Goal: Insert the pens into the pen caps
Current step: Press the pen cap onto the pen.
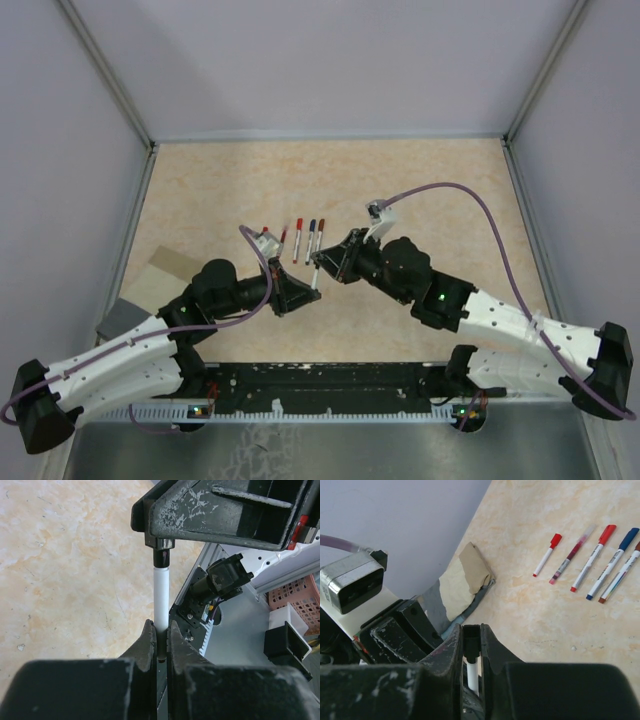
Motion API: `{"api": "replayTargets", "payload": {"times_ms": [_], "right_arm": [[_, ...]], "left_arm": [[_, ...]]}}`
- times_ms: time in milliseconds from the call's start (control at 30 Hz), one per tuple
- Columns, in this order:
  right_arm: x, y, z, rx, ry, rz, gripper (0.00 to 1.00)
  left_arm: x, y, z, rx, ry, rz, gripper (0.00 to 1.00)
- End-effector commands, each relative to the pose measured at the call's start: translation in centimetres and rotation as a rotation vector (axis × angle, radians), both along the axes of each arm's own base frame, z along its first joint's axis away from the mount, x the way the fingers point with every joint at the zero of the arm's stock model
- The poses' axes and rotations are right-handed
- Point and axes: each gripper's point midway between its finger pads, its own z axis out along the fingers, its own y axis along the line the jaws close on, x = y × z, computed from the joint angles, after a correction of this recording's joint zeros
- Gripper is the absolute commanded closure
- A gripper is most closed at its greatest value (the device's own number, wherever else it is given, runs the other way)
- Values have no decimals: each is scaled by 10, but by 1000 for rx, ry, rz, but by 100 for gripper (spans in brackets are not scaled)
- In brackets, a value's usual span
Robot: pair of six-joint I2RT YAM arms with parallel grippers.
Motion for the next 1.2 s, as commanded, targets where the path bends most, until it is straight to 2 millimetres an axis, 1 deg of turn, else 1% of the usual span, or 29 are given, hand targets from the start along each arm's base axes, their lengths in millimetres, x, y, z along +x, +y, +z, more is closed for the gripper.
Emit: {"api": "replayTargets", "payload": {"times_ms": [0, 33, 167, 233, 367, 433, 533, 633, 733, 833, 900, 933, 1000, 1033, 1167], "right_arm": [[1, 1, 17, 37, -7, -1, 97], [0, 0, 14, 32, -1, 2, 100], [-12, 2, 4, 19, 37, 33, 100], [-21, 2, -4, -26, 49, 36, 100], [-40, 5, -30, -103, 90, 63, 100], [-50, 9, -44, -120, 115, 83, 100], [-64, 14, -62, -157, 131, 105, 100], [-83, 21, -83, -177, 157, 128, 100], [-103, 24, -104, -172, 196, 142, 100], [-120, 27, -123, -192, 228, 160, 100], [-132, 30, -132, -227, 239, 179, 100], [-134, 30, -136, -232, 245, 174, 100], [-134, 28, -135, -210, 250, 165, 100], [-131, 26, -130, -192, 247, 151, 100], [-104, 16, -88, -180, 152, 74, 100]], "left_arm": [[3, 0, 27, -57, -57, 9, 100], [4, 1, 31, -64, -68, 17, 100], [10, 5, 49, -114, -101, 59, 100], [10, 5, 58, -139, -122, 58, 100], [12, 6, 76, -168, -163, 68, 100], [12, 5, 88, -193, -187, 64, 100], [12, 5, 100, -218, -208, 65, 100], [13, 6, 112, -244, -222, 76, 100], [15, 8, 121, -253, -236, 92, 100], [18, 6, 126, -263, -239, 99, 100], [20, 4, 127, -267, -239, 99, 100], [20, 3, 127, -266, -241, 99, 100], [21, 2, 129, -266, -246, 98, 100], [22, 2, 129, -261, -248, 99, 100], [23, 1, 121, -230, -237, 100, 100]]}}
